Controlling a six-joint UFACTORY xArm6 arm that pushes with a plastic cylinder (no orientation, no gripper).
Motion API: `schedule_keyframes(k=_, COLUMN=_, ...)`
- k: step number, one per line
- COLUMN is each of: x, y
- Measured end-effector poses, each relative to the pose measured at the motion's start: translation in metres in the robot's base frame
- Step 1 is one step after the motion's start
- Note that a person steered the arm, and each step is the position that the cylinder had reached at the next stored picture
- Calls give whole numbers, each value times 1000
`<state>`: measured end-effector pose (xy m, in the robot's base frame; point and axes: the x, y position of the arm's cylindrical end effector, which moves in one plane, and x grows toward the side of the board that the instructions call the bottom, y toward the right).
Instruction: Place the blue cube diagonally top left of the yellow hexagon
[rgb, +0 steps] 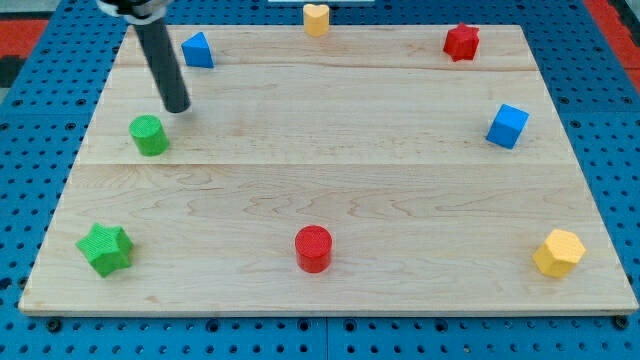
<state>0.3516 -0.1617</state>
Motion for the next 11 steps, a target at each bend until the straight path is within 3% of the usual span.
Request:
schedule_keyframes(k=1, x=-24, y=108)
schedule_keyframes(k=2, x=-30, y=170)
schedule_keyframes(k=4, x=-33, y=179)
schedule_keyframes(k=6, x=-36, y=275)
schedule_keyframes(k=7, x=-20, y=370)
schedule_keyframes(k=9, x=24, y=395)
schedule_keyframes(k=11, x=26, y=391)
